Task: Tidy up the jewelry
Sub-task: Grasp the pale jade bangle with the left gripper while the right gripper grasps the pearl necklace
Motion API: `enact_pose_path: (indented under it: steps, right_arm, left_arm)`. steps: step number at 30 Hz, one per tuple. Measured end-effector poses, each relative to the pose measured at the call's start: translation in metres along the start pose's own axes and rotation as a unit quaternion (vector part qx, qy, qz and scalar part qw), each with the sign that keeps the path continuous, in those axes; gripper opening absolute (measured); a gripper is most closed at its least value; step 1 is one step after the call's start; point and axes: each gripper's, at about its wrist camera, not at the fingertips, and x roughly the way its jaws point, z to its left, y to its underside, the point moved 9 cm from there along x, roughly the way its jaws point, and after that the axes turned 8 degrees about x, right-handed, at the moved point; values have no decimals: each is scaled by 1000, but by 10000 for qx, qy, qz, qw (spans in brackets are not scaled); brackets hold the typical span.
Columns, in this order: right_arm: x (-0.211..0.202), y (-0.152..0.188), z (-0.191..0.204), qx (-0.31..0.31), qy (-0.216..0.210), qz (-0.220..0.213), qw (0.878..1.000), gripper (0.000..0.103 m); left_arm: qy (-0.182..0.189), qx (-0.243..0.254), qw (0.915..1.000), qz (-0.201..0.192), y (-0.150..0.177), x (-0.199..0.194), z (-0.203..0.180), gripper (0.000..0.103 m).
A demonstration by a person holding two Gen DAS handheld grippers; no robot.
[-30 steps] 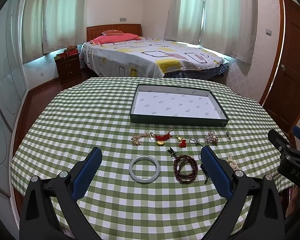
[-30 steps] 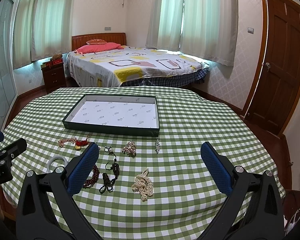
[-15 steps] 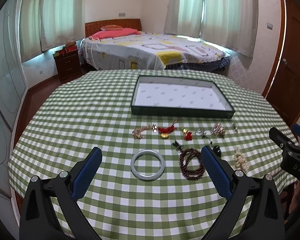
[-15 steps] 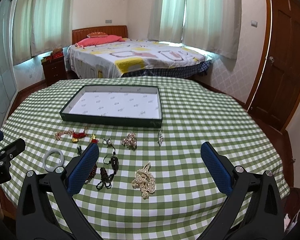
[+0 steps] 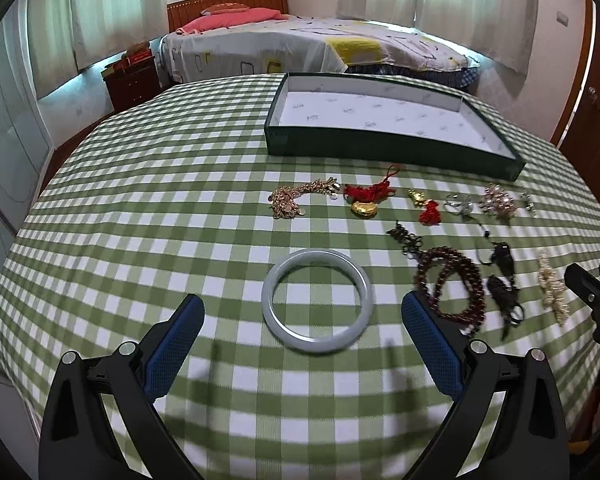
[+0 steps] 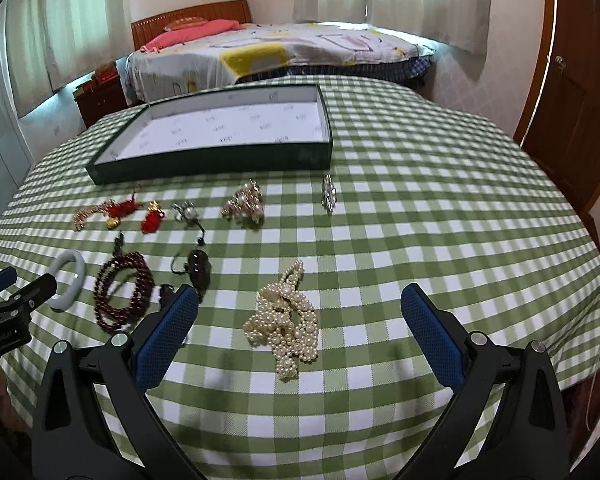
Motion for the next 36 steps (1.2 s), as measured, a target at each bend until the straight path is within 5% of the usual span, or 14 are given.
enact_pose_path:
  steps: [4,28,32,36]
  right_arm:
    - [12,5,-1,53,-85,194,9998,82]
    - [30,18,-1,-86,-81,466,9988,81]
    - [28,19,0,-112,-86,429,9990,74]
    - [27,19,0,-119,-92,398,9991,68]
  left_arm:
    - [11,-25,9999,129,3,14,3,96]
    - [50,44,10000,-17,2,30,4,96]
    - [58,69,9999,-54,8,26,3,95]
    - [105,187,9996,-172,8,19,-2,77]
